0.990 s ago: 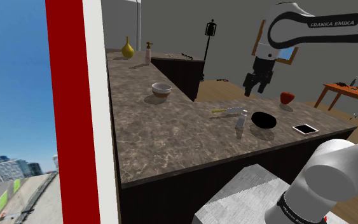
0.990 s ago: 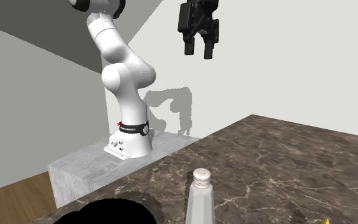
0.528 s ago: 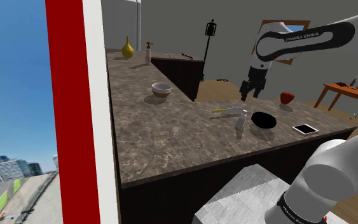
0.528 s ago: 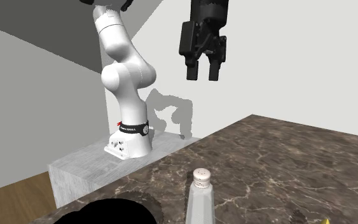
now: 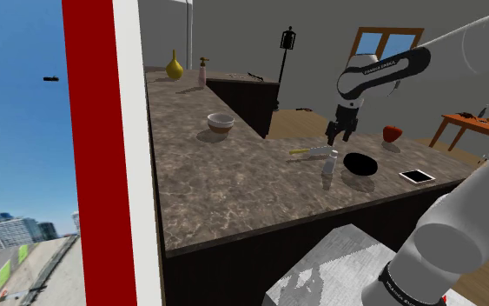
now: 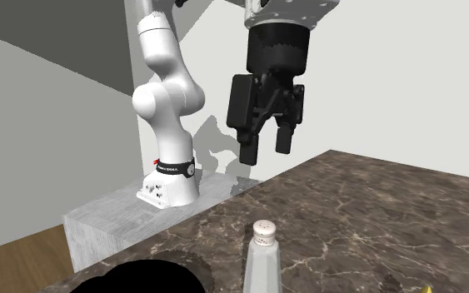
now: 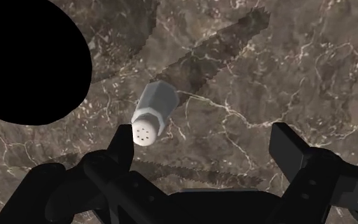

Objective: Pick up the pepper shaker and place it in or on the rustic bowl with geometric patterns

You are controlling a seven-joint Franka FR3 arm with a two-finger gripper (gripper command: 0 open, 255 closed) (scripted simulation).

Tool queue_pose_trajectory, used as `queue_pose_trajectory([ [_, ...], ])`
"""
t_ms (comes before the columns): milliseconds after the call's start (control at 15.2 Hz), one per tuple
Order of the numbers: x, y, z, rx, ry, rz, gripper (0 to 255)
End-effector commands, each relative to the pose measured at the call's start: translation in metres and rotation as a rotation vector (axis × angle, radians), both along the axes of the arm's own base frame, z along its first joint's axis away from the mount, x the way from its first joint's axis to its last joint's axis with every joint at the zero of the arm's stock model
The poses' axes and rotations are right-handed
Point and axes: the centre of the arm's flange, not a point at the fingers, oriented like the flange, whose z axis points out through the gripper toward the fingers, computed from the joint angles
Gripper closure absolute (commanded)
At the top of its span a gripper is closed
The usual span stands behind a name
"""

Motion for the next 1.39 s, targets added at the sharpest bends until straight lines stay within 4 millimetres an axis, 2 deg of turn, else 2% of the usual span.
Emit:
queue_pose_trajectory([
  [0,0.009,-0.019,-0.014,-0.001,0.003,-0.003,0],
  [264,0.025,-0.055,-0.042,0.001,0.009,-0.010,0],
  [792,0.023,-0.059,-0.081,0.001,0.009,-0.010,0],
  [1254,0.023,-0.059,-0.081,0.001,0.009,-0.010,0],
  [1320,0.023,-0.059,-0.081,0.001,0.009,-0.010,255],
])
